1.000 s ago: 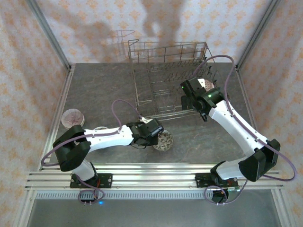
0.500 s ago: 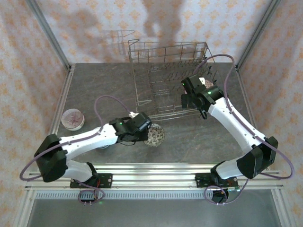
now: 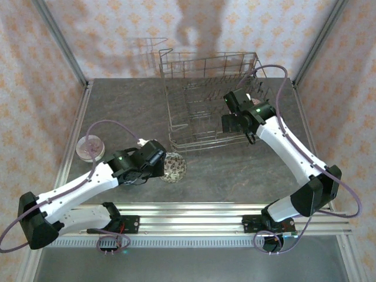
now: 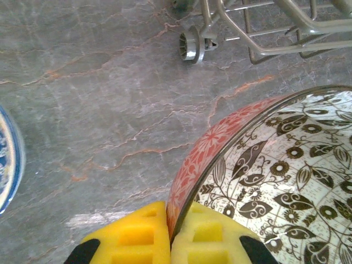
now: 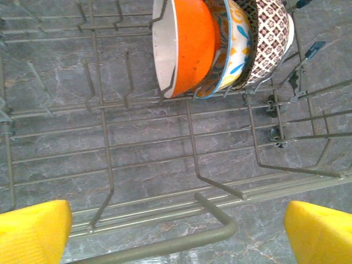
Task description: Load the bowls into the dish rack
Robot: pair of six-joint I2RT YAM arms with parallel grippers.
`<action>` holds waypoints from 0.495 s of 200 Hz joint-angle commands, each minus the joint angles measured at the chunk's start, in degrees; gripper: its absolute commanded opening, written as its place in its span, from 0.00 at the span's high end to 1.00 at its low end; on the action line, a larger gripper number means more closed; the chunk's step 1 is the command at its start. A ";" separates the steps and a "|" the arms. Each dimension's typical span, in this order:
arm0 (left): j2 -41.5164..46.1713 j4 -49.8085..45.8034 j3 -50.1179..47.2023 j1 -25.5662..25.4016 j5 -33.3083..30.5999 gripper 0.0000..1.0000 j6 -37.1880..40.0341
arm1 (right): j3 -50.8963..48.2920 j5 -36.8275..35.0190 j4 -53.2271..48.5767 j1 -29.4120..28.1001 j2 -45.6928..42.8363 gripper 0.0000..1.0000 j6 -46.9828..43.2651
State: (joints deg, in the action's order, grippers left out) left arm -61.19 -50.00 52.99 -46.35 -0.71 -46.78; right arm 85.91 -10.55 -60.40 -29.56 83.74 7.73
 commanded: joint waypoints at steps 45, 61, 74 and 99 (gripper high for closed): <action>-6.58 -2.88 19.30 1.76 -1.79 1.00 6.03 | 13.06 4.92 -6.45 0.12 3.74 0.11 -2.44; -9.82 -3.12 24.37 1.88 -1.63 1.00 7.03 | 16.96 5.10 -8.30 0.11 4.91 0.12 -3.41; -12.64 -2.91 27.95 2.02 -1.88 1.00 7.80 | 20.43 4.42 -10.81 0.19 6.23 0.16 -4.19; -17.58 0.08 33.49 3.10 -1.46 1.00 9.90 | 25.78 4.83 -13.76 0.38 7.99 0.23 -5.22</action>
State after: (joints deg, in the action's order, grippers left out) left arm -75.11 -53.34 80.64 -44.47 -1.39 -40.29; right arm 106.96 -5.74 -68.36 -29.56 90.24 4.25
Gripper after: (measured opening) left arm 0.052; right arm 0.795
